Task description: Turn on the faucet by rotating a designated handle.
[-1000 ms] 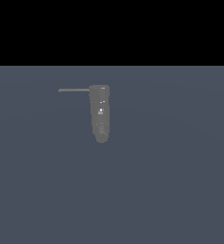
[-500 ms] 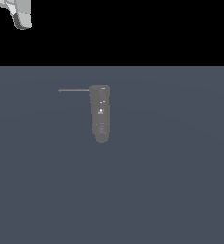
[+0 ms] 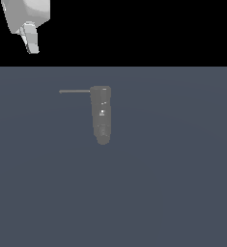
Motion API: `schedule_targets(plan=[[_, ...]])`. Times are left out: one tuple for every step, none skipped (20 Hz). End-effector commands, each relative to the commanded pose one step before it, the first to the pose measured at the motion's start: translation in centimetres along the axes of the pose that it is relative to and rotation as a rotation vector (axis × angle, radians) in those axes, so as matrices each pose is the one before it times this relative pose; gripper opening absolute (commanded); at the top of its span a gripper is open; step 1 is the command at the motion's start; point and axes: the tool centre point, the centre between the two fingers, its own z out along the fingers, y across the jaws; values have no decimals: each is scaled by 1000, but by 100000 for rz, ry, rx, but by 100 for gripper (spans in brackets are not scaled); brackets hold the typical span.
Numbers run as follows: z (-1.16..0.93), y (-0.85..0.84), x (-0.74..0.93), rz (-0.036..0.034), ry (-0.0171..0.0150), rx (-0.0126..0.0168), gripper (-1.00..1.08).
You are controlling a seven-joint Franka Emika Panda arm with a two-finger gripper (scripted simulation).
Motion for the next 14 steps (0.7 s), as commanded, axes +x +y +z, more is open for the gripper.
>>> schedule_targets(plan=[[916, -1239, 534, 4398, -160, 87, -100], [360, -481, 214, 1705, -53, -3, -100], [362, -482, 215, 1708, -49, -7, -100], [364, -483, 218, 1717, -46, -11, -100], [367, -486, 220, 1727, -42, -15, -100], [371, -489, 222, 1742, -38, -20, -100], [375, -494, 227, 1763, -34, -24, -100], [381, -500, 230, 1786, -31, -28, -100], [388, -508, 235, 1815, -27, -33, -100], [395, -517, 241, 1850, -23, -37, -100], [404, -528, 247, 1889, -20, -41, -100], [414, -540, 253, 1933, -17, -45, -100], [425, -555, 262, 1986, -14, -49, -100], [437, -571, 271, 2044, -11, -52, -100]])
